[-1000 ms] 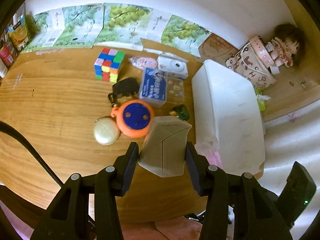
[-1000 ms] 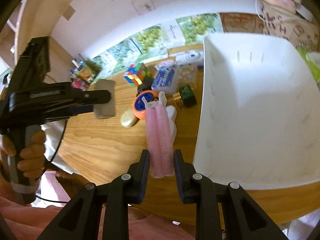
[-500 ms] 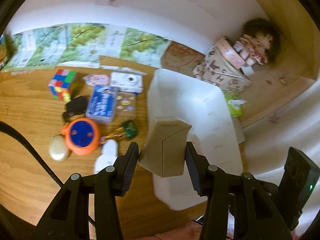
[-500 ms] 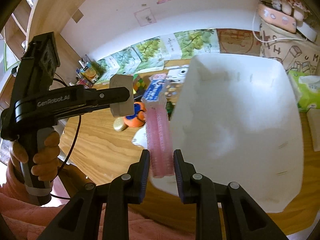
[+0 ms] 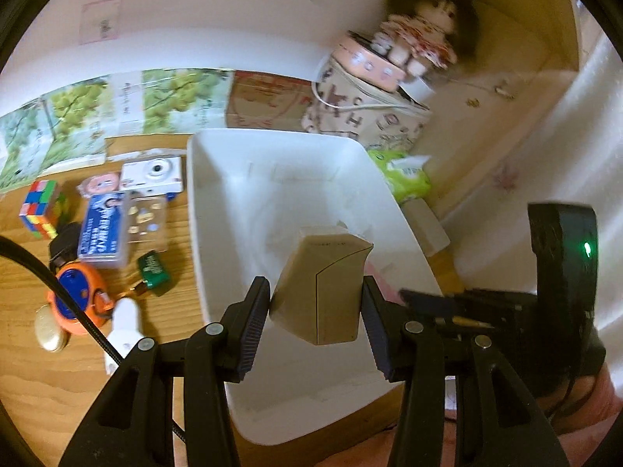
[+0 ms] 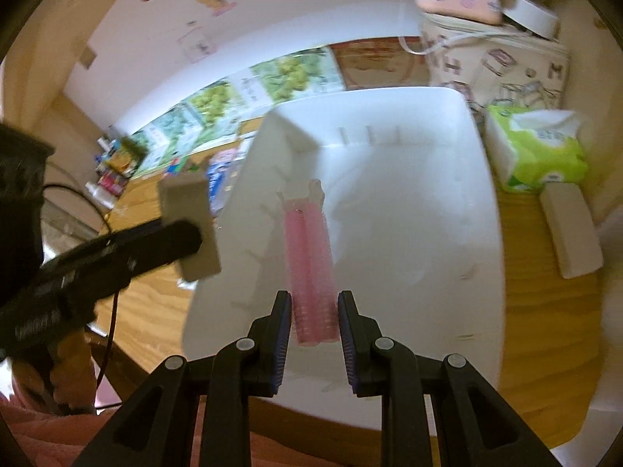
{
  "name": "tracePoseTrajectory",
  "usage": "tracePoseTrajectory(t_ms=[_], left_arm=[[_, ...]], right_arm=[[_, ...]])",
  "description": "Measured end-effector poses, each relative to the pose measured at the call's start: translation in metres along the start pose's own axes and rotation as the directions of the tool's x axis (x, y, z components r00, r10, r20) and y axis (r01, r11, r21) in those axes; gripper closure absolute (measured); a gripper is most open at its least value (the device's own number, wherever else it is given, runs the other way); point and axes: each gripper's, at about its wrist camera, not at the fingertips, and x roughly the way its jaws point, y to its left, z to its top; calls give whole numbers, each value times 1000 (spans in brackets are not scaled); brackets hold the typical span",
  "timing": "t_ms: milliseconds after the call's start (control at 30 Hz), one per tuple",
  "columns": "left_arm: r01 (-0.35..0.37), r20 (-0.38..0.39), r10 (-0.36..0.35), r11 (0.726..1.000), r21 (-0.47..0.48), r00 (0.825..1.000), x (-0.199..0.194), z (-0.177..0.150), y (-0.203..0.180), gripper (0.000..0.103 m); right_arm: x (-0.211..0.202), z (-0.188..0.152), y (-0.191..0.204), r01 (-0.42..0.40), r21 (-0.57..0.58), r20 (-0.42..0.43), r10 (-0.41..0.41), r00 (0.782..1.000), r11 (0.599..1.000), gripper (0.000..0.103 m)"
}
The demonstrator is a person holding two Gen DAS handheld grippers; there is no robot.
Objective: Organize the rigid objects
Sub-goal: 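Carry the beige block in the left tool over the white bin while the right tool carries the roller, then open the left tool to drop the block while the right tool drops the roller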
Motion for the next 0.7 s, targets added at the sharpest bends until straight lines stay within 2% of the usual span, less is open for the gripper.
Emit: tracePoseTrajectory(t_ms=[200,467,567,633,700], left_arm=[[14,4,-14,1000,19,1000,10,3,-9,53],[16,42,-18,999,46,999,5,6,-16,51],[10,47,-12,999,45,999,1,4,-16,41],[7,63,-9,999,38,998,-4,3,-14,30],[6,81,-8,1000,30,997,-11,2,-11,29]], right_arm=[[4,8,-26,41,54,-5,-41,999,998,78],[10,14,-34,63,82,-7,-63,998,995,76],[9,13,-33,58,93,-3,-58,998,994,76],[8,12,-32,60,99,-2,-60,998,993,72],[7,10,-30,59,112,0,-59,998,992,69]])
